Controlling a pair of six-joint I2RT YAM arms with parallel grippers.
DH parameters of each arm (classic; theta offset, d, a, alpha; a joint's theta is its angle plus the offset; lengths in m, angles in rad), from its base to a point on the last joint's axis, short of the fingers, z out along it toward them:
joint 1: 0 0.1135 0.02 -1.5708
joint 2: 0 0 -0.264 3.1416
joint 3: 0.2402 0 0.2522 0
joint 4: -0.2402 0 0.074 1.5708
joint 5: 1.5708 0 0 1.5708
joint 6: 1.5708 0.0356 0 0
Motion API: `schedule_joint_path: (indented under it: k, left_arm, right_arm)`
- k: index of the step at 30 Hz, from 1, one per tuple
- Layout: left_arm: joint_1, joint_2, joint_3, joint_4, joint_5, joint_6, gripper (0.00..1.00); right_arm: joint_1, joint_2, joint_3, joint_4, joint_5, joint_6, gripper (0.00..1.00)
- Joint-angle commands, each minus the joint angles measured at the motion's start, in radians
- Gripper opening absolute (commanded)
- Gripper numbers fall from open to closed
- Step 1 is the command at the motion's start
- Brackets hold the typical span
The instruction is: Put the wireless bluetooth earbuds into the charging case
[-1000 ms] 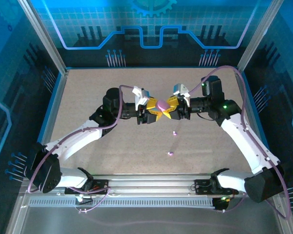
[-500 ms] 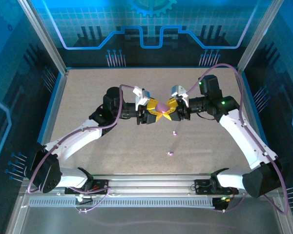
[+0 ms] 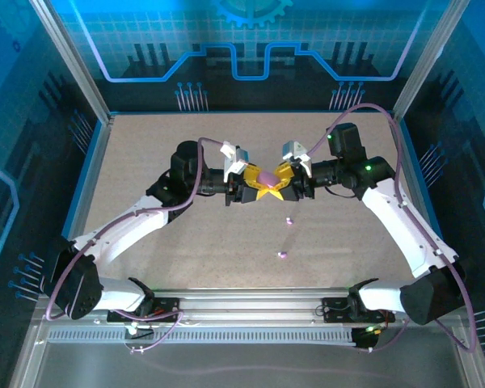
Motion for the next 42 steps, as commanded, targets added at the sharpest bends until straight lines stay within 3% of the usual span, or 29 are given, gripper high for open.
schedule_joint_path:
  k: [1,11,18,25,34,39,42]
  left_arm:
    - [-0.006,0.003,0.026,-0.056,0.035,0.053,0.27]
    - [-0.002,-0.001,0.015,-0.067,0.058,0.072,0.25]
    - [-0.002,0.002,0.01,-0.039,0.052,0.042,0.26]
    - [-0.003,0.014,-0.001,0.019,0.058,-0.016,0.26]
    - [-0.003,0.018,-0.004,0.043,0.058,-0.034,0.27]
    - [-0.003,0.02,-0.006,0.045,0.049,-0.034,0.31]
    - [-0.003,0.026,-0.004,0.038,0.036,-0.034,0.4]
  right_arm:
    - [-0.016,-0.025,0.022,0.054,-0.013,0.057,0.42]
    - [-0.075,-0.028,0.014,0.085,-0.035,0.16,0.5]
    - [-0.069,-0.034,0.0,0.138,0.028,0.201,0.54]
    - [-0.024,-0.061,-0.04,0.2,0.128,0.186,0.4]
    - [-0.007,-0.061,-0.041,0.19,0.119,0.156,0.24]
    - [-0.004,-0.065,-0.038,0.191,0.117,0.155,0.16]
    - [-0.002,-0.072,-0.035,0.196,0.12,0.158,0.13]
